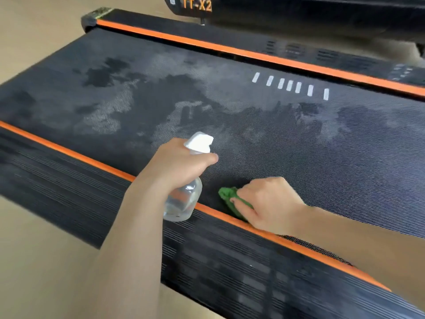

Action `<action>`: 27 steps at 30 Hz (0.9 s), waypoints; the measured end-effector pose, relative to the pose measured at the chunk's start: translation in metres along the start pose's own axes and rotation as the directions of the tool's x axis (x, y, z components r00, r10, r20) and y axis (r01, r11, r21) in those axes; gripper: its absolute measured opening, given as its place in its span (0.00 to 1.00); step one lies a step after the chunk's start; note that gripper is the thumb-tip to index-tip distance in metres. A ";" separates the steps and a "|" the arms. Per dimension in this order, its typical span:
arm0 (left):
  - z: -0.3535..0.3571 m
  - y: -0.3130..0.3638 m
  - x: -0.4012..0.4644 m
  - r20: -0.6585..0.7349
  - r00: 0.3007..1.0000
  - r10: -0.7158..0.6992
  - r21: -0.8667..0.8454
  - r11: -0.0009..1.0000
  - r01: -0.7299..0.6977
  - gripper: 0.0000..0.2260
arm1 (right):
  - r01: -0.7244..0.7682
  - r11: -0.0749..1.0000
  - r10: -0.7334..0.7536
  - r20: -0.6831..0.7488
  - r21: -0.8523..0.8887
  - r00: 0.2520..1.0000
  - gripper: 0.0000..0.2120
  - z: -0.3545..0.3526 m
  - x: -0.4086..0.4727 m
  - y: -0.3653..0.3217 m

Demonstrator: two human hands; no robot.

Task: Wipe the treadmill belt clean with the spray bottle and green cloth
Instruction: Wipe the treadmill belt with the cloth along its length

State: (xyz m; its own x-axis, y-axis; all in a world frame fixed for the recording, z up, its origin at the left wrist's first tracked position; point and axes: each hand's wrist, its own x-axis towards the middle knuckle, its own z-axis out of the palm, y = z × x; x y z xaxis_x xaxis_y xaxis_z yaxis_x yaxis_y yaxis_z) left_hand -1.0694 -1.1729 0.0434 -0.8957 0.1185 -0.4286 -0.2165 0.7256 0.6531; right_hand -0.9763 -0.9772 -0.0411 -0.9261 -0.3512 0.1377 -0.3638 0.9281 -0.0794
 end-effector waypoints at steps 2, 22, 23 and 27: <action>0.002 -0.001 -0.001 -0.002 1.000 0.012 0.014 1.000 -0.011 0.14 | -0.164 0.987 0.163 -0.098 0.005 0.982 0.18 -0.005 0.008 0.016; -0.003 -0.008 -0.006 -0.036 0.999 -0.022 -0.168 0.986 0.016 0.16 | -0.563 0.811 0.563 0.049 0.160 0.825 0.18 -0.016 0.001 0.066; -0.003 -0.010 -0.005 -0.045 0.999 -0.027 -0.189 0.982 0.018 0.17 | -0.505 0.849 0.504 0.048 0.157 0.862 0.18 -0.017 -0.005 0.067; -0.007 -0.013 -0.002 -0.111 0.993 -0.046 -0.218 0.976 0.021 0.15 | -0.366 0.929 0.364 0.055 0.050 0.930 0.26 -0.020 -0.017 0.072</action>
State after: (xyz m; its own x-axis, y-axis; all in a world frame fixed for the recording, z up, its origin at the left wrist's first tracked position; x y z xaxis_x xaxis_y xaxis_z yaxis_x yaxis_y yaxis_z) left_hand -1.0676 -1.1876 0.0404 -0.9225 0.0091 -0.3859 -0.3142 0.5629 0.7644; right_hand -0.9847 -0.9020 -0.0297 -0.9990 0.0043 0.0450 -0.0036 0.9848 -0.1738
